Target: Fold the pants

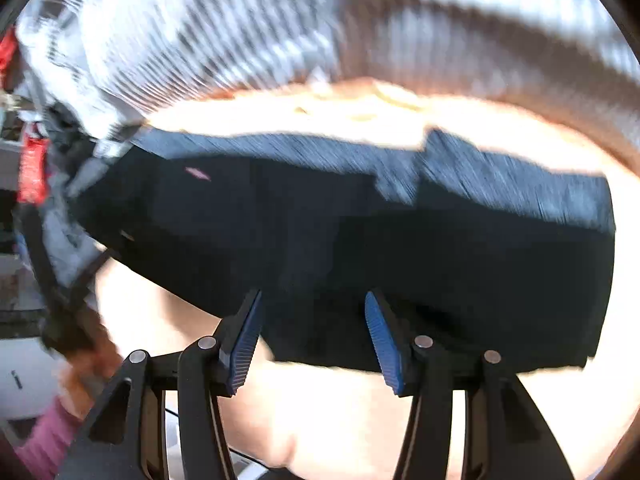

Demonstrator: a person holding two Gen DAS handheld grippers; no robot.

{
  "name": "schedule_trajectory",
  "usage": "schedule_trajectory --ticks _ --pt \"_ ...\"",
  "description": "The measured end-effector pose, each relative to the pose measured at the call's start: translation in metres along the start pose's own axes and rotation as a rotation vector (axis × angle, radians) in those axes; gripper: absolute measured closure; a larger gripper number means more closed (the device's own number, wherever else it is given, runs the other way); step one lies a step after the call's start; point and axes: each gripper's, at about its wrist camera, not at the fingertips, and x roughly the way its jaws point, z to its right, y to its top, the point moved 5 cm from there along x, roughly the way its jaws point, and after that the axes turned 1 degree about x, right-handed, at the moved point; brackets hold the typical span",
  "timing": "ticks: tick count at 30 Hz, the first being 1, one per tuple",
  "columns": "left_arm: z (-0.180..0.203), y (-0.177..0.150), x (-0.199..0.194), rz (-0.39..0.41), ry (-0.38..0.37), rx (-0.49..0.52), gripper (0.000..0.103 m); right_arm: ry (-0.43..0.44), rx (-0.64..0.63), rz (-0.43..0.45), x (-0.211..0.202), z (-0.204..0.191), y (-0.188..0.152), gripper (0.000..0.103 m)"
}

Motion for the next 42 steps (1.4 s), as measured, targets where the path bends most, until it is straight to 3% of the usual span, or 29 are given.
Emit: schedule_trajectory --ticks 4,8,10,15,24,25,26,27,28,34,42 --pt "0.020 0.002 -0.011 0.054 0.058 0.152 0.077 0.086 -0.087 0.013 -0.021 -0.050 0.048 0.021" --pt "0.032 0.004 -0.017 0.084 0.086 0.220 0.077 0.167 -0.197 -0.067 -0.015 -0.127 0.092 0.020" --pt "0.035 0.004 -0.018 0.094 0.097 0.243 0.077 0.172 -0.243 -0.116 -0.006 -0.156 0.097 0.019" --pt "0.040 0.004 -0.021 0.114 0.099 0.271 0.077 0.097 -0.387 -0.313 0.044 -0.219 0.111 0.017" --pt "0.044 0.002 -0.024 0.128 0.106 0.292 0.077 -0.052 -0.498 -0.503 0.110 -0.239 0.092 0.017" --pt "0.045 0.002 -0.025 0.131 0.107 0.298 0.077 -0.068 -0.512 -0.510 0.113 -0.238 0.090 0.023" --pt "0.048 0.001 -0.028 0.132 0.100 0.307 0.077 -0.079 -0.528 -0.513 0.114 -0.236 0.087 0.034" --pt "0.050 0.000 -0.029 0.130 0.092 0.314 0.077 -0.066 -0.526 -0.514 0.111 -0.232 0.085 0.066" --pt "0.053 0.000 -0.032 0.137 0.090 0.326 0.077 -0.041 -0.508 -0.506 0.107 -0.230 0.085 0.080" --pt "0.083 0.001 -0.066 0.201 0.012 0.400 0.077 0.070 -0.464 -0.346 0.057 -0.194 0.089 0.084" --pt "0.154 -0.008 -0.125 0.254 -0.126 0.508 0.076 0.259 -0.295 -0.130 -0.040 -0.104 0.069 0.084"
